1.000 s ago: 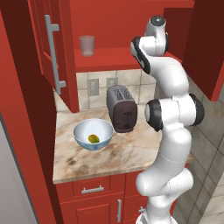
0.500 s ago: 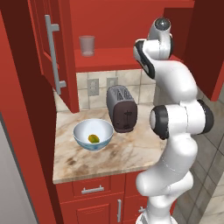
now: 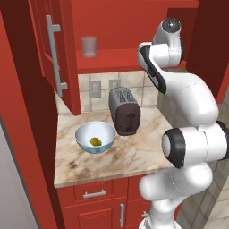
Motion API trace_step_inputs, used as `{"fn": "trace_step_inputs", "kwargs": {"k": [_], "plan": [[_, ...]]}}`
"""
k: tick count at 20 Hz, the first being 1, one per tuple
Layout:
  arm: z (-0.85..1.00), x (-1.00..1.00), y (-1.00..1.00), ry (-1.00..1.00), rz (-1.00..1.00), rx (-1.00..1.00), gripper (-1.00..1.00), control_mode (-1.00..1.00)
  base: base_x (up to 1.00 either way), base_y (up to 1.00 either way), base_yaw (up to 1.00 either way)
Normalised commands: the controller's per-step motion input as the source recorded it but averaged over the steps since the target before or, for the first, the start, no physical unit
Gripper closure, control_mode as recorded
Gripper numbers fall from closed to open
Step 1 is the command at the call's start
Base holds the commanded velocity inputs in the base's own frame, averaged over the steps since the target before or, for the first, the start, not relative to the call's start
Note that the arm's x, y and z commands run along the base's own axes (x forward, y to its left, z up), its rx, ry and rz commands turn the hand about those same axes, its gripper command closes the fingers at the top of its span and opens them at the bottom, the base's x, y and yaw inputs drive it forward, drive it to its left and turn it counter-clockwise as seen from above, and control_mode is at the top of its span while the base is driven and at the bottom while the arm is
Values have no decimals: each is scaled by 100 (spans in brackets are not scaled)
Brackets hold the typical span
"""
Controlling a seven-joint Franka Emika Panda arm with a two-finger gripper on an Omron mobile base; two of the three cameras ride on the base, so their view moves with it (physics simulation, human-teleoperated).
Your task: Open the cabinet. Pick the mango and apple from the cabinet and place them into the bowl. Then close the cabinet.
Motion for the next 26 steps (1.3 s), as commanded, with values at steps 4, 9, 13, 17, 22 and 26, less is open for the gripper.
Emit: {"fn": "trace_step_inputs", "kwargs": {"k": [4, 9, 13, 17, 22, 26], "plan": [[9, -94, 55, 0, 4, 0, 100, -100, 0, 0, 0], [2, -90, 62, 0, 8, 0, 100, -100, 0, 0, 0], [-2, -77, 57, -3, 20, 0, 100, -100, 0, 0, 0], [-14, -56, 56, -1, 32, 0, 100, -100, 0, 0, 0], [-17, -52, 54, 2, 33, 0, 100, -100, 0, 0, 0], [-4, -19, 63, 18, 19, 0, 100, -100, 0, 0, 0]]}}
